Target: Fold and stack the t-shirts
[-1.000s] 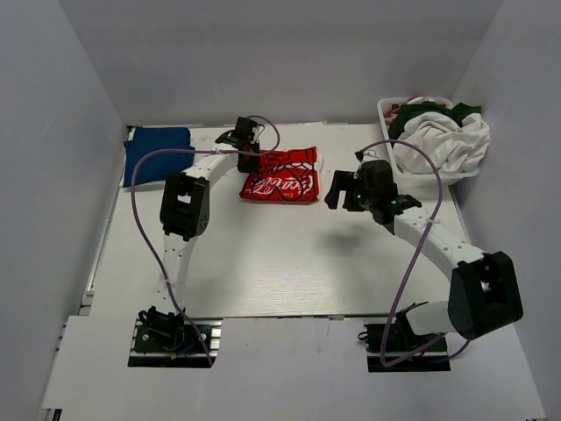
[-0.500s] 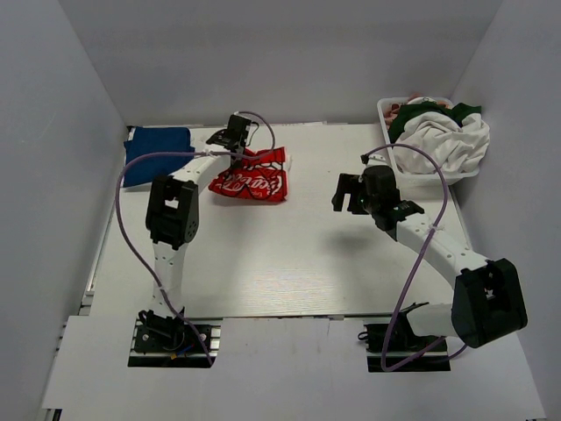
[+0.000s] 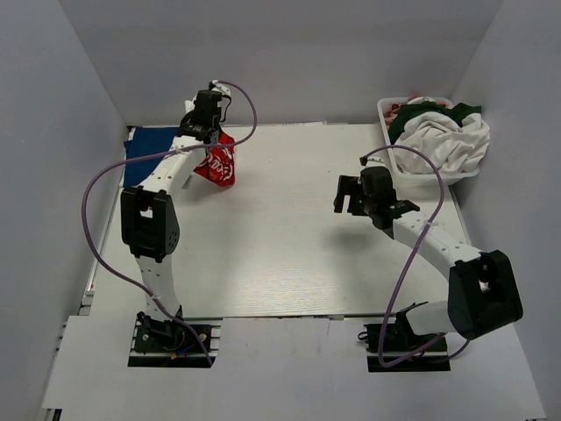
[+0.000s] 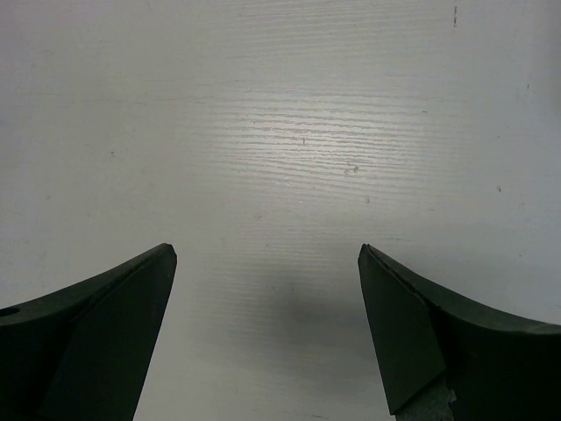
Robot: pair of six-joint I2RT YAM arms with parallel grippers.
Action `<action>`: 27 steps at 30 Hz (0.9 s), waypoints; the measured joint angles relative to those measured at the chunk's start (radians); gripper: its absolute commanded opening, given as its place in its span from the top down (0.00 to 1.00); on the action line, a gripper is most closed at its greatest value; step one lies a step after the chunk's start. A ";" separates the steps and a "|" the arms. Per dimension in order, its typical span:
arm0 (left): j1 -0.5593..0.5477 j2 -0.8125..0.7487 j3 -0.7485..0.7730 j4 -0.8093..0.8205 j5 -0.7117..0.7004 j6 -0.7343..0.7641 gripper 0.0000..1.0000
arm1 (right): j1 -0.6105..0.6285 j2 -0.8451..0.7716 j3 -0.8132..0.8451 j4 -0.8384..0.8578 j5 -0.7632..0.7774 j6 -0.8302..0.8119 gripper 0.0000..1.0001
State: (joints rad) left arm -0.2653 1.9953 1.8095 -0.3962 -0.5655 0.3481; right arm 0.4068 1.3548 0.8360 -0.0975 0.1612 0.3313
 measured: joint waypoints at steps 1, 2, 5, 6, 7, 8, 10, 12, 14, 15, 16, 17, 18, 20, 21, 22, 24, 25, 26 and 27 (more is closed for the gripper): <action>0.008 0.000 0.000 0.001 0.001 0.016 1.00 | 0.000 0.002 0.000 0.000 0.001 0.000 0.10; 0.014 0.000 0.001 -0.001 0.003 0.031 1.00 | 0.000 0.005 0.000 0.000 0.002 -0.001 0.10; 0.032 0.000 0.013 -0.011 0.010 0.077 1.00 | 0.000 0.026 0.008 -0.005 0.003 -0.006 0.10; 0.037 0.000 0.017 -0.010 0.009 0.091 1.00 | 0.000 0.033 0.010 -0.006 0.005 -0.008 0.10; 0.044 0.000 0.019 -0.005 0.007 0.105 1.00 | 0.000 0.040 0.013 -0.008 0.005 -0.009 0.10; 0.050 0.000 0.023 -0.003 0.006 0.117 1.00 | 0.000 0.047 0.015 -0.008 0.005 -0.011 0.10; 0.062 0.000 0.035 -0.004 0.009 0.132 1.00 | 0.000 0.059 0.020 -0.008 0.002 -0.019 0.10; 0.074 0.000 0.054 -0.001 0.015 0.142 1.00 | 0.000 0.073 0.026 -0.008 -0.004 -0.023 0.10; 0.089 0.000 0.069 0.001 0.019 0.148 1.00 | 0.000 0.087 0.032 -0.009 -0.008 -0.026 0.10; 0.095 0.000 0.076 0.003 0.024 0.151 1.00 | 0.000 0.093 0.035 -0.008 -0.009 -0.027 0.10; 0.105 0.000 0.083 0.004 0.028 0.153 1.00 | 0.000 0.097 0.036 -0.008 -0.010 -0.027 0.10; 0.113 0.000 0.088 0.005 0.034 0.154 1.00 | 0.000 0.098 0.036 -0.008 -0.010 -0.027 0.10; 0.122 0.000 0.093 0.005 0.041 0.157 1.00 | 0.000 0.099 0.036 -0.008 -0.010 -0.028 0.10; 0.139 0.000 0.104 0.003 0.059 0.161 1.00 | 0.000 0.101 0.038 -0.008 -0.008 -0.028 0.10; 0.147 0.000 0.107 0.004 0.068 0.163 1.00 | 0.001 0.105 0.040 -0.008 -0.008 -0.028 0.10; 0.156 0.000 0.112 0.003 0.081 0.164 1.00 | 0.001 0.108 0.042 -0.008 -0.007 -0.028 0.10; 0.177 0.000 0.118 0.003 0.111 0.168 1.00 | 0.001 0.120 0.050 -0.009 -0.007 -0.029 0.10; 0.187 0.000 0.119 0.004 0.120 0.169 1.00 | 0.001 0.127 0.055 -0.009 -0.008 -0.029 0.10; 0.198 0.000 0.119 0.005 0.132 0.172 1.00 | 0.001 0.134 0.058 -0.010 -0.007 -0.029 0.10; 0.209 0.000 0.119 0.005 0.143 0.176 1.00 | 0.001 0.141 0.064 -0.011 -0.007 -0.029 0.10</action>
State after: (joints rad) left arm -0.0563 1.9957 1.9282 -0.3912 -0.4221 0.5240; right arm 0.4080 1.4960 0.8997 -0.1085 0.1543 0.3027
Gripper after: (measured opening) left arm 0.135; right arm 0.902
